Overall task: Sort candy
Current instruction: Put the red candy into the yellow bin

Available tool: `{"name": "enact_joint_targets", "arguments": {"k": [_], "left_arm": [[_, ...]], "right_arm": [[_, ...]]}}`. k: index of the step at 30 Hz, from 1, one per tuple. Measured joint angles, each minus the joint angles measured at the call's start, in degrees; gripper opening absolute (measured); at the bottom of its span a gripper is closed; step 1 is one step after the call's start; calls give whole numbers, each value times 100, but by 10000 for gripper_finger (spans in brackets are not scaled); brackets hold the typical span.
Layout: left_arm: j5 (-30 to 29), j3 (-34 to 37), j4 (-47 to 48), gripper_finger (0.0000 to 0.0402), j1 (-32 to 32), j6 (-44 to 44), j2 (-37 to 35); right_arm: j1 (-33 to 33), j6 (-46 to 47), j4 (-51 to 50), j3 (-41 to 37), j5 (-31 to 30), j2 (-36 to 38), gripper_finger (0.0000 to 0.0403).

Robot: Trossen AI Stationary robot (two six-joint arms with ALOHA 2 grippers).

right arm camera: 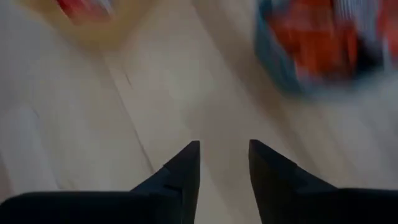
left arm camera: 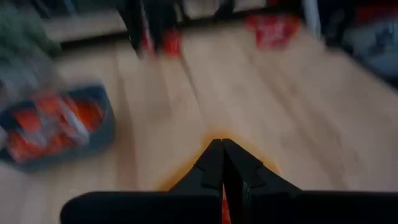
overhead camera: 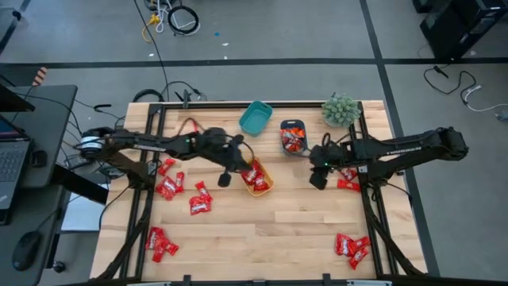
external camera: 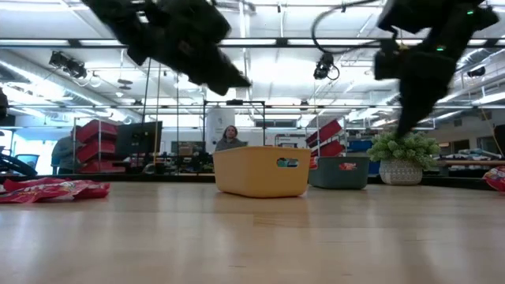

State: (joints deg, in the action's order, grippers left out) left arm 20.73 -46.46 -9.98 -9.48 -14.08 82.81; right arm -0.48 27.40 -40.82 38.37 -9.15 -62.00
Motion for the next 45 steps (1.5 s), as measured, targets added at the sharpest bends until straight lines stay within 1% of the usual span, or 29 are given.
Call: {"name": "enact_joint_targets", "arguments": {"k": [4,6,8,10,12,14,18,24,32,35,38,41,45], "left_arm": [[60,479,-964,3,-67,9,-560],[51,716,-1010,3,-140,-7,-863],[13,839,-1304,3,-177,-34,-1021],[-12,1041,-1232,3,-251,-49,-1255],[-141,1073,-1349,3,-290,-90,-1313],[-182,1162,-1209,3,-370,-143,-1431],[-225,1202,-1288,3,-477,-346,-1436],[-229,1201,-1276,3,-628,-372,-1408],[-227,1201,-1254,3,-781,-383,-1406],[-227,1201,-1211,3,-844,-385,-1406],[-227,1201,-1181,3,-912,-385,-1406],[-229,1201,-1113,3,-976,-368,-1404],[-327,1201,-1126,3,-1072,-339,-1404]], "right_arm": [[297,747,-1253,-2,27,114,133],[390,1010,-1740,-1,28,121,148],[446,1162,-2293,-1,33,110,166],[452,1186,-2587,-1,41,85,187],[418,1061,-2626,-4,68,62,205],[363,962,-2589,12,110,15,222],[194,687,-2623,-2,131,-157,241],[-130,477,-2658,-2,179,-626,236],[-551,104,-2716,-2,657,-1491,228],[-683,21,-2739,-2,714,-1816,217],[-796,-91,-2754,-2,772,-2087,189],[-850,-164,-2754,-2,772,-2285,141],[-855,-226,-2757,16,767,-2306,51]]}}
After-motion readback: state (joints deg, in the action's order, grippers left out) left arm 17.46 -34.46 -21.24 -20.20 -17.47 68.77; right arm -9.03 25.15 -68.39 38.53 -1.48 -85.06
